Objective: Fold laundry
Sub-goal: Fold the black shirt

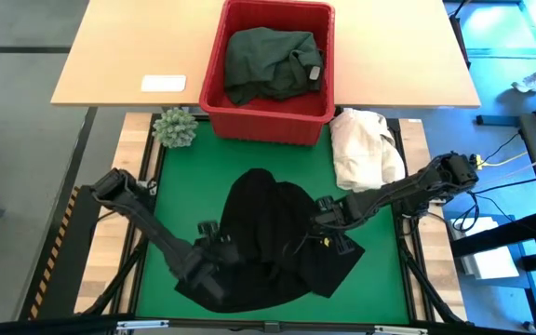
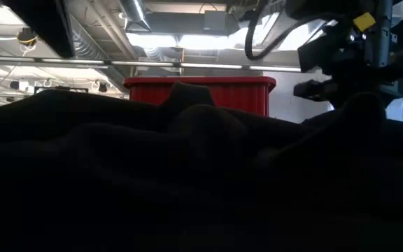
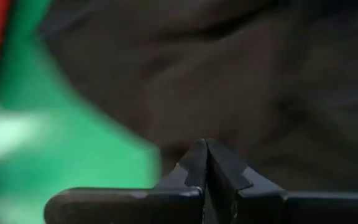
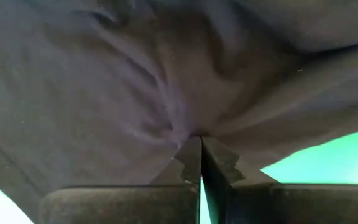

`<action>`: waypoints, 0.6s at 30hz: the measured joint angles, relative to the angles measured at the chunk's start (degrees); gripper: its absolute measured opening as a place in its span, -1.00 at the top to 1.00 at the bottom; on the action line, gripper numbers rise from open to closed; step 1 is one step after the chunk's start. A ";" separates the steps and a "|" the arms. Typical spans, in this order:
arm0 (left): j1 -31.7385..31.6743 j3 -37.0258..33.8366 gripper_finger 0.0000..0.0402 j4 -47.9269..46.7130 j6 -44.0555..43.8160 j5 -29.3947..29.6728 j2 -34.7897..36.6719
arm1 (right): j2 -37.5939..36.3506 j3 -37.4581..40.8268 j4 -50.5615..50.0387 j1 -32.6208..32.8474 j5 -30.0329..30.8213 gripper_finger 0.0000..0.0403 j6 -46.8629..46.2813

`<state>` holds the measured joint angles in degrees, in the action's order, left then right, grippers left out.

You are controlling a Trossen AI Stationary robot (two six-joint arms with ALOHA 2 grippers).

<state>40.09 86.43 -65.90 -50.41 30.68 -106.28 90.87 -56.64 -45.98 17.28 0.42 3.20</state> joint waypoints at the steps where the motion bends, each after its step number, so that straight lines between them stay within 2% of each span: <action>1: 0.85 -0.02 1.00 3.72 0.91 -0.04 -0.08 | -0.52 0.00 0.10 -0.02 0.19 0.99 -0.14; 7: 4.18 -1.51 1.00 22.32 3.07 -0.16 -2.73 | -2.77 0.00 5.44 -0.03 3.47 0.99 0.32; 10: 4.56 -1.62 1.00 24.98 3.05 -1.58 -5.17 | -2.29 0.00 10.78 -0.45 6.21 0.99 3.02; 12: 4.51 -1.62 1.00 25.78 2.99 -3.41 -6.96 | -1.28 -0.02 14.49 -1.43 5.67 0.99 4.77; 18: 3.88 -1.64 1.00 29.33 3.34 -7.65 -11.82 | 0.71 0.00 16.52 -6.72 4.09 0.99 6.10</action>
<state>43.97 84.79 -36.57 -47.07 23.03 -118.10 91.58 -56.64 -29.45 10.56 4.51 9.30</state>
